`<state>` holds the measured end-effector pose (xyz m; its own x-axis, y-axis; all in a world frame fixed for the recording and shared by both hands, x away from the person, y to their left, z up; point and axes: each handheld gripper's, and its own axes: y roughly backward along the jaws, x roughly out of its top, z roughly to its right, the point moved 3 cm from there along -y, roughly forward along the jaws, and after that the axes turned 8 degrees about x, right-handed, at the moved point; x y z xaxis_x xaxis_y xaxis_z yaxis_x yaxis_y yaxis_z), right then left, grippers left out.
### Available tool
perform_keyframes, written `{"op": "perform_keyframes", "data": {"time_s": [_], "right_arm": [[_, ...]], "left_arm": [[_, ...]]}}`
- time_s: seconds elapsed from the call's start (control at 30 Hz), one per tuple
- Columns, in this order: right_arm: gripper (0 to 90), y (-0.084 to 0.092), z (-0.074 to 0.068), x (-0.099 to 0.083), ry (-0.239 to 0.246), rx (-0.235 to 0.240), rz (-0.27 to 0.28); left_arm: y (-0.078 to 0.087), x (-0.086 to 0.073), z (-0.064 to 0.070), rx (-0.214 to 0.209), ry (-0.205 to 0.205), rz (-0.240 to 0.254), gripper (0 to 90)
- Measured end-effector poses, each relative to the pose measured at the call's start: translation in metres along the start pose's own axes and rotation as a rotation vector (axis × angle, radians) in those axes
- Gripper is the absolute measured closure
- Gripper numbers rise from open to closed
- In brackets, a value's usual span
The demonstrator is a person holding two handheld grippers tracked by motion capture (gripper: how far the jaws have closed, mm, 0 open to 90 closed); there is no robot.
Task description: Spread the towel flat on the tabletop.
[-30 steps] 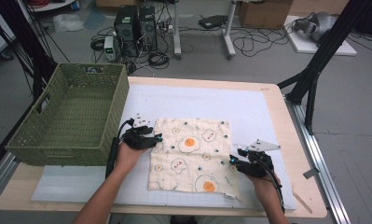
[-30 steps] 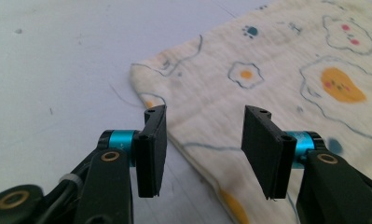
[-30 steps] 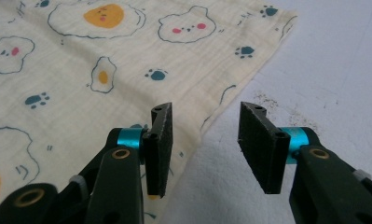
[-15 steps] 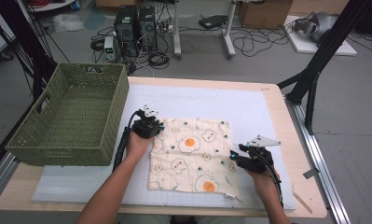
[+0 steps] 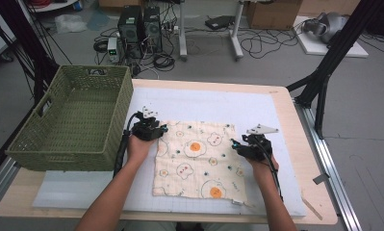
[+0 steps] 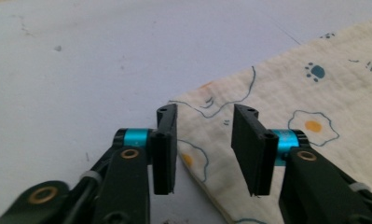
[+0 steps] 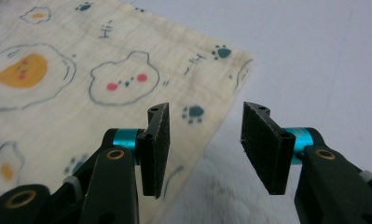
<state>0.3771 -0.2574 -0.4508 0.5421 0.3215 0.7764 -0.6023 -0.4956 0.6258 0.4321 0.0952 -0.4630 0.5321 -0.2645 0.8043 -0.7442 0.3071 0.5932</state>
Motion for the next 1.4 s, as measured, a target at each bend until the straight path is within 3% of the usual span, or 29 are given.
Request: {"op": "perform_keyframes", "data": {"time_s": [0.13,0.17,0.2,0.27,0.33,0.37,0.43,0.5,0.53,0.57,0.6,0.63,0.67,0.73,0.77,0.87,0.9,0.97,1.0,1.07,1.17,1.27,1.3,1.33,1.4], "right_arm": [[55.3,-0.020,0.006,0.012,-0.013,-0.018,-0.018],[56.9,-0.024,0.008,0.013,-0.031,-0.024,-0.023],[60.7,-0.027,0.009,0.013,-0.043,-0.025,-0.032],[70.5,-0.036,0.013,0.010,-0.050,0.007,-0.054],[84.5,-0.037,0.017,0.010,-0.107,0.067,-0.026],[86.0,-0.038,0.018,0.010,-0.100,0.070,-0.023],[86.6,-0.038,0.018,0.014,-0.039,-0.014,-0.040],[86.6,-0.038,0.018,0.015,-0.035,-0.040,-0.034],[86.5,-0.037,0.019,0.016,-0.033,-0.084,-0.007],[86.5,-0.037,0.019,0.016,-0.033,-0.084,-0.007],[85.3,-0.037,0.020,0.016,-0.047,-0.105,0.000],[85.3,-0.037,0.020,0.016,-0.047,-0.105,0.000],[82.6,-0.037,0.021,0.015,-0.046,-0.119,-0.011],[71.1,-0.034,0.025,0.013,-0.080,-0.131,-0.016],[71.1,-0.034,0.025,0.013,-0.080,-0.131,-0.016],[60.3,-0.026,0.027,0.014,-0.097,-0.132,0.024],[48.0,-0.020,0.027,0.014,-0.117,-0.091,0.049],[46.4,-0.016,0.027,0.014,-0.124,-0.077,0.058],[43.9,-0.012,0.026,0.013,-0.118,-0.074,0.068],[41.2,-0.004,0.024,0.012,-0.110,-0.065,0.073],[40.5,0.009,0.020,0.006,-0.085,-0.046,0.082],[39.1,0.019,0.016,-0.003,-0.068,-0.018,0.067],[38.9,0.023,0.015,-0.006,-0.052,-0.017,0.061],[38.6,0.025,0.014,-0.009,-0.050,-0.011,0.057],[37.2,0.032,0.011,-0.013,-0.038,-0.008,0.061]], "left_arm": [[-0.003,-0.002,0.002,-0.005,-0.018,-0.018,58.9],[-0.003,-0.003,0.003,-0.007,-0.027,-0.015,64.9],[-0.002,-0.003,0.004,0.011,-0.063,-0.017,73.5],[-0.003,-0.002,0.006,0.005,-0.071,-0.013,87.3],[-0.005,-0.001,0.005,0.022,-0.047,-0.001,88.4],[-0.005,-0.001,0.004,0.036,-0.042,0.008,88.6],[-0.006,0.002,0.003,0.062,-0.023,0.046,88.9],[-0.006,0.005,0.003,0.075,-0.014,0.070,88.9],[-0.006,0.006,0.002,0.071,-0.006,0.075,88.7],[-0.005,0.007,0.002,0.063,0.004,0.083,88.7],[-0.004,0.007,0.002,0.061,0.008,0.092,82.2],[-0.004,0.007,0.002,0.059,0.006,0.091,82.2],[-0.005,0.006,0.002,0.050,0.019,0.081,72.9],[-0.004,0.005,0.001,0.028,0.027,0.065,63.0],[-0.003,0.004,0.001,0.015,0.030,0.056,63.0],[-0.003,0.003,0.004,-0.005,0.011,0.030,59.9],[-0.003,0.002,0.005,-0.010,0.006,0.027,59.7],[-0.005,0.001,0.008,-0.038,-0.013,0.012,59.8],[-0.006,0.000,0.010,-0.032,-0.033,0.006,59.9],[-0.007,-0.001,0.013,-0.016,-0.062,-0.002,63.1],[-0.007,0.000,0.013,0.032,-0.122,0.003,82.2],[-0.007,0.000,0.010,0.068,-0.112,0.001,83.5],[-0.007,0.000,0.009,0.082,-0.097,0.004,80.5],[-0.006,0.000,0.008,0.082,-0.075,0.005,71.2],[-0.003,-0.001,0.005,0.037,-0.022,0.014,51.2]]}}
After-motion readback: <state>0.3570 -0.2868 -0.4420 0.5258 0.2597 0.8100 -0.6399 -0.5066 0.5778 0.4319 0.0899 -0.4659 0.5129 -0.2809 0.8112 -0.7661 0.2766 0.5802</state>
